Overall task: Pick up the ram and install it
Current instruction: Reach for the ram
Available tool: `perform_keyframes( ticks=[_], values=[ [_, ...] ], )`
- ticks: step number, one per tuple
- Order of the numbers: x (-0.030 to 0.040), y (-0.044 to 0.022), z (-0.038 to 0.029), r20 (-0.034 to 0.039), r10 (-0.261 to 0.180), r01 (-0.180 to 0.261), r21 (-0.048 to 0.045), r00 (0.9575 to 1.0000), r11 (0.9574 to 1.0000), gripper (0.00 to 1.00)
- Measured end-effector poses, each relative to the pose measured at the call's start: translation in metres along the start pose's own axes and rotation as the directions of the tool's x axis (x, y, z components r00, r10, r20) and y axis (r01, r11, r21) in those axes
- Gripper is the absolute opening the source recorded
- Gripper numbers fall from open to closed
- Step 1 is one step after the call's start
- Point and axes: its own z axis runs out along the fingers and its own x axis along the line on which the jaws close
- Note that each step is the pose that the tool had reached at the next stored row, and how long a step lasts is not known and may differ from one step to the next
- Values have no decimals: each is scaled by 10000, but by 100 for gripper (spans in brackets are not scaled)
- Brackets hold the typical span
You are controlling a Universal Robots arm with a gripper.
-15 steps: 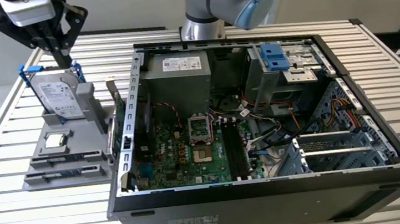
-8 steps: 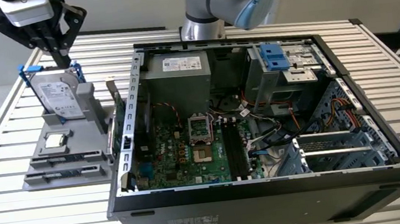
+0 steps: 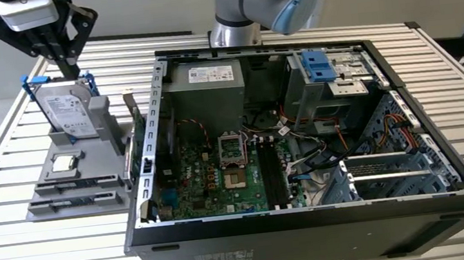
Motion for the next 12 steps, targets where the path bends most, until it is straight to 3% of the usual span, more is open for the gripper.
perform_keyframes(
  ticks=[12],
  values=[
    [13,-5,5,-15,-1,1,-1,10000,10000,0]
  ],
)
